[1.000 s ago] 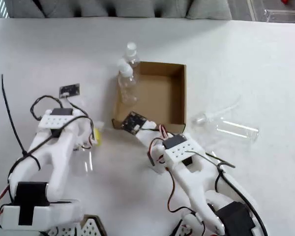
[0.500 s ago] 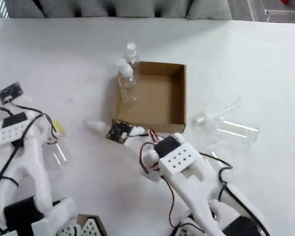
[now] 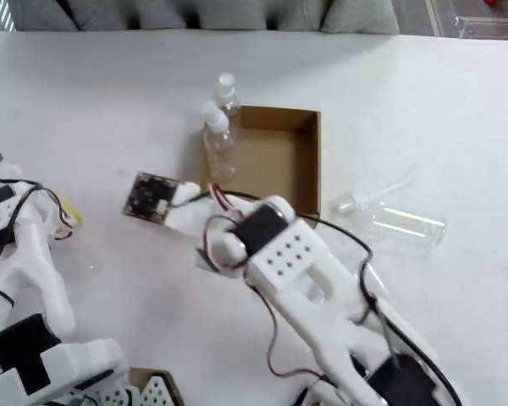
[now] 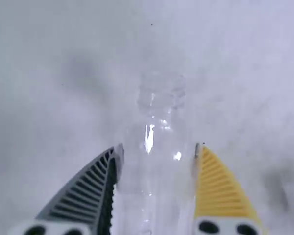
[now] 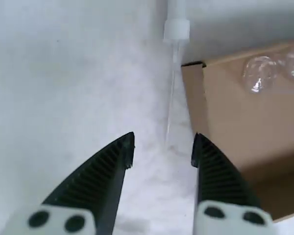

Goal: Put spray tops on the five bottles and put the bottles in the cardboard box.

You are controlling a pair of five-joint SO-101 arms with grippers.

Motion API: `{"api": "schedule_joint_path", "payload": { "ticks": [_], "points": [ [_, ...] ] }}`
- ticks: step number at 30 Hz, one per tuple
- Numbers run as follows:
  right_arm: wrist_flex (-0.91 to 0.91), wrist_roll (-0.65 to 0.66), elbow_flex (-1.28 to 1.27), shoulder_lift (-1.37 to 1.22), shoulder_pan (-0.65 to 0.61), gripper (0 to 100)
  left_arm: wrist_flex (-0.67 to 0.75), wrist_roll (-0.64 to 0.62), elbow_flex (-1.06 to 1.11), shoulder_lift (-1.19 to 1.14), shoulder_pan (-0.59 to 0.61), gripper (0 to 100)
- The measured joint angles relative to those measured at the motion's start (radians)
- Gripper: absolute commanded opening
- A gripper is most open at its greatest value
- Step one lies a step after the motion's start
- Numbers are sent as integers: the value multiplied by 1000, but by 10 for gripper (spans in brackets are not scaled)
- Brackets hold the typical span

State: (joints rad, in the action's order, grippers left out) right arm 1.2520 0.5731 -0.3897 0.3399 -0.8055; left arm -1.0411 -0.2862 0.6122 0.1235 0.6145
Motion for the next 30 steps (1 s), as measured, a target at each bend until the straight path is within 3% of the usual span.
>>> {"api": "schedule_joint_path", "payload": {
  "ticks": [14,30],
  "points": [
    [0,3,634,-710,-72,211,0,0,-2,0,54,20],
    [11,3,1049,-1157,-26,208,0,0,-18,0,71,20]
  ]
}}
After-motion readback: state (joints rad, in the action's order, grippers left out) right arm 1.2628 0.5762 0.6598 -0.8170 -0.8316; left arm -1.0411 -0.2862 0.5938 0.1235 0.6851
